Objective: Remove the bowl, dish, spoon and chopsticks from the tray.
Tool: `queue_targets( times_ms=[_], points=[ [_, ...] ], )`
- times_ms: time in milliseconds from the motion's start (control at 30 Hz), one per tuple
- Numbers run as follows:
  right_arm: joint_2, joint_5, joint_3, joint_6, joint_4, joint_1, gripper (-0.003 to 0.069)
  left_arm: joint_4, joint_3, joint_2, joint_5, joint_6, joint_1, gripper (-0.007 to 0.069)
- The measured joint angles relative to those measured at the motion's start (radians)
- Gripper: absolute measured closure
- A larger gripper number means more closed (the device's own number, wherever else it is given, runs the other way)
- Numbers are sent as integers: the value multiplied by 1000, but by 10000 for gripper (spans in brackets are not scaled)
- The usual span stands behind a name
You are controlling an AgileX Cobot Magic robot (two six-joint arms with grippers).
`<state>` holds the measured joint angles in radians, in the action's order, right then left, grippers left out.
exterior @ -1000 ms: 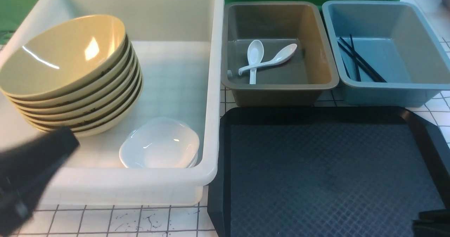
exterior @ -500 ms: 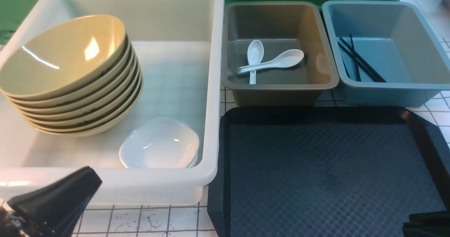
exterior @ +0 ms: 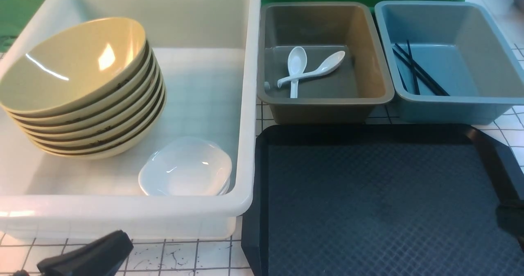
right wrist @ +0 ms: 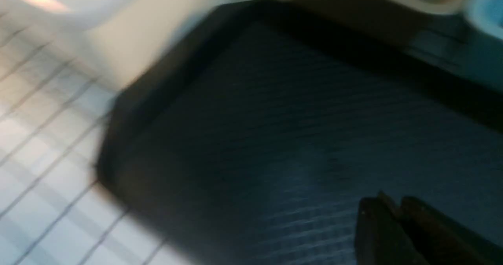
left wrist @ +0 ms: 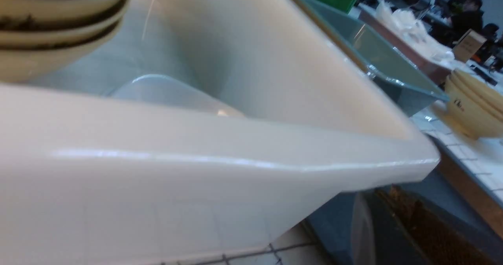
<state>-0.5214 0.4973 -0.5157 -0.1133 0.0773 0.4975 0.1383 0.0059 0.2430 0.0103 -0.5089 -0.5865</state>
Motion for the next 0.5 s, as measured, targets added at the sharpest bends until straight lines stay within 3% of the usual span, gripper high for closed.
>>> queue_targets(
  times_ms=[233, 367, 500],
  points=[
    [294, -201, 405, 113, -50, -332, 636, 0, 22, 0, 7, 0, 0, 625],
    [430, -209, 519, 144, -53, -445, 636, 1, 22, 0, 23, 0, 0, 625],
    [516, -234, 525, 173, -54, -486, 638, 1, 22, 0, 39, 0, 0, 625]
  ],
)
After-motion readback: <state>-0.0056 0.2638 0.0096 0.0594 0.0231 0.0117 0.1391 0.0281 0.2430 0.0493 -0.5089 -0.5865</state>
